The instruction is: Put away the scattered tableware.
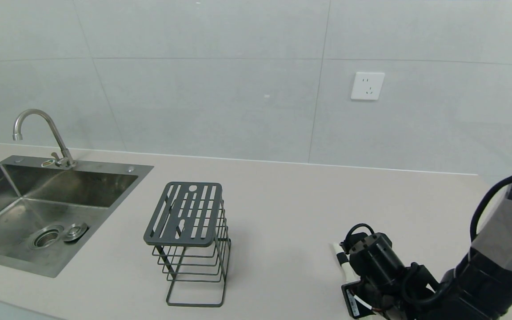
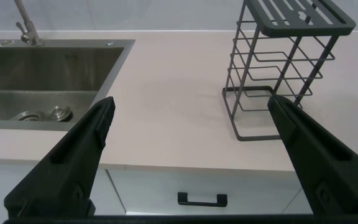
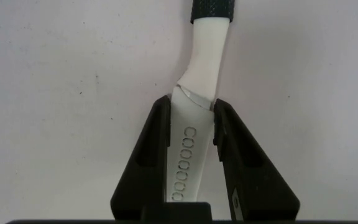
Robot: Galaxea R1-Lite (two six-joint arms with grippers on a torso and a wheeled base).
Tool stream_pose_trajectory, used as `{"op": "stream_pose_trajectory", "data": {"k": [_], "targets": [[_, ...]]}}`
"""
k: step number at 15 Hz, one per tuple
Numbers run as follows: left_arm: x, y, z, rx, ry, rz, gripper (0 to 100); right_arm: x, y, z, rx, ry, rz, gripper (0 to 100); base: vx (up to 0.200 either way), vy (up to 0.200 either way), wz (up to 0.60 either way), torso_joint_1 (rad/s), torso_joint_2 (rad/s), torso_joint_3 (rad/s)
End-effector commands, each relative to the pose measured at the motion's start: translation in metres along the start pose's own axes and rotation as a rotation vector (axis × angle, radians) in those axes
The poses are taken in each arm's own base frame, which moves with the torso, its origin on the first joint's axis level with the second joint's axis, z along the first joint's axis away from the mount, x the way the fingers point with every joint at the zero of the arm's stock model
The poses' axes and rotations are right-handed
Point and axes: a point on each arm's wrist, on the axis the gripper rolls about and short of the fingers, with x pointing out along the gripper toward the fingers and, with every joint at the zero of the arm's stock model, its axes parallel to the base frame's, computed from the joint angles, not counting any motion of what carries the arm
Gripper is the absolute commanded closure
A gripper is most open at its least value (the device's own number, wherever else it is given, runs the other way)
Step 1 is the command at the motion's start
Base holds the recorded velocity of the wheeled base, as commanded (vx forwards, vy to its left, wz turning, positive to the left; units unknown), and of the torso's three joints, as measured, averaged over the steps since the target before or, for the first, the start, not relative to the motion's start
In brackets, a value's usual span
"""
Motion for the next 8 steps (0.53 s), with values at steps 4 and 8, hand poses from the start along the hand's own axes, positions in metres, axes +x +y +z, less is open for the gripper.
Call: {"op": "stream_pose_trajectory", "data": {"k": [4, 8], "targets": [[0.0, 0.0, 0.0, 0.0, 0.001, 0.0, 0, -0.041, 0.004, 0.028, 0.017, -0.232, 0.12, 100, 0.0, 0.0, 0.0, 0.0, 0.0, 0.0], [0.0, 0.0, 0.0, 0.0, 0.001, 0.0, 0, -0.073, 0.0, 0.041, 0.02, -0.339, 0.224, 100, 0.0, 0.0, 0.0, 0.0, 0.0, 0.0]]}}
